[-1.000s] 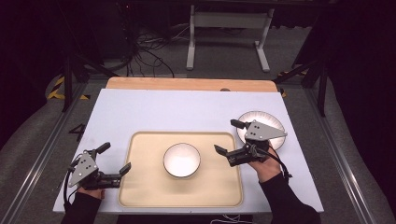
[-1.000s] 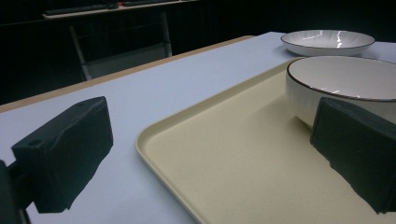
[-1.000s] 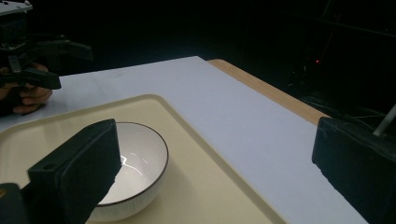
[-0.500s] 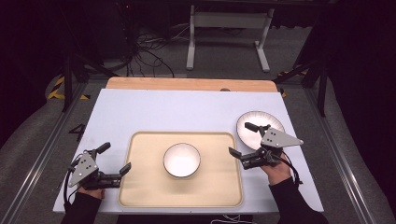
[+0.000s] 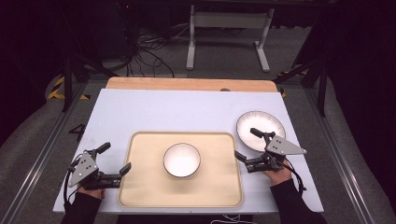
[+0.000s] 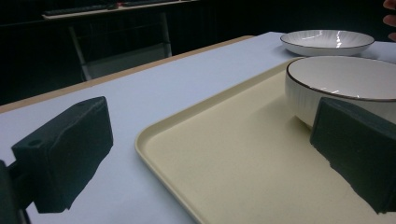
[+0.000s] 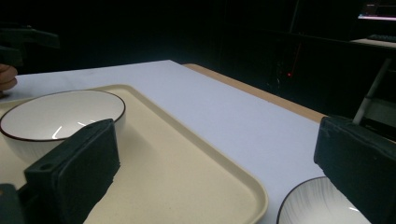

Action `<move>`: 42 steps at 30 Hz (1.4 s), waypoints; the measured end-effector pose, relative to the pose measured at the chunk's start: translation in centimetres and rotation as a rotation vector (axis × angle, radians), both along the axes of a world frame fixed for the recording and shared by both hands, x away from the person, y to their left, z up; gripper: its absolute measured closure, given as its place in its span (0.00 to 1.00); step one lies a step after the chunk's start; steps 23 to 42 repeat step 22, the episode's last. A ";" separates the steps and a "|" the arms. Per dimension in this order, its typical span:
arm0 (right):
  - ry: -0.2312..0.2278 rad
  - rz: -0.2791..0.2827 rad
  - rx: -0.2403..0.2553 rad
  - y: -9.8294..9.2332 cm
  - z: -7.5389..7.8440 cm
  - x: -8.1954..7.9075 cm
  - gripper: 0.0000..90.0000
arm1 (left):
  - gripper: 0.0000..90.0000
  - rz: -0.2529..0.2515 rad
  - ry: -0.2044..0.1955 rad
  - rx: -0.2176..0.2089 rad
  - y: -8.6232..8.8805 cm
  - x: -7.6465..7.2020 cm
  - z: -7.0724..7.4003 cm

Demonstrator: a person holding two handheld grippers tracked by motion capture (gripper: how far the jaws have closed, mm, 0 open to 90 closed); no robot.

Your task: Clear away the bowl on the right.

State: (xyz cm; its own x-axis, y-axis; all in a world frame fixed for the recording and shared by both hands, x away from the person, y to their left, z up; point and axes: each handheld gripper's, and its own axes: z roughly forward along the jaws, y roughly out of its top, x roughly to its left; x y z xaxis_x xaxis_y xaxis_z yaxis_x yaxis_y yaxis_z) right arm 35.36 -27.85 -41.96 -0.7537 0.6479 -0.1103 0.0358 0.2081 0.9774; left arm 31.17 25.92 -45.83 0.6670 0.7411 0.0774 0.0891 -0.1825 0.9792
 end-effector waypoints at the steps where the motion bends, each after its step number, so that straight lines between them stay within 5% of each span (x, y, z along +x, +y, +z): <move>1: -0.004 -0.004 -0.011 0.0 -0.2 0.0 0.00 | 0.00 0.000 0.000 0.001 0.0 0.0 0.0; 16: -0.003 -0.029 -0.052 0.6 -1.9 -0.4 0.00 | 0.00 -0.005 -0.004 0.000 0.0 0.0 0.0; 42: -0.006 -0.046 -0.070 0.6 -2.0 -0.3 0.00 | 0.00 -0.006 -0.004 0.000 0.0 0.0 0.0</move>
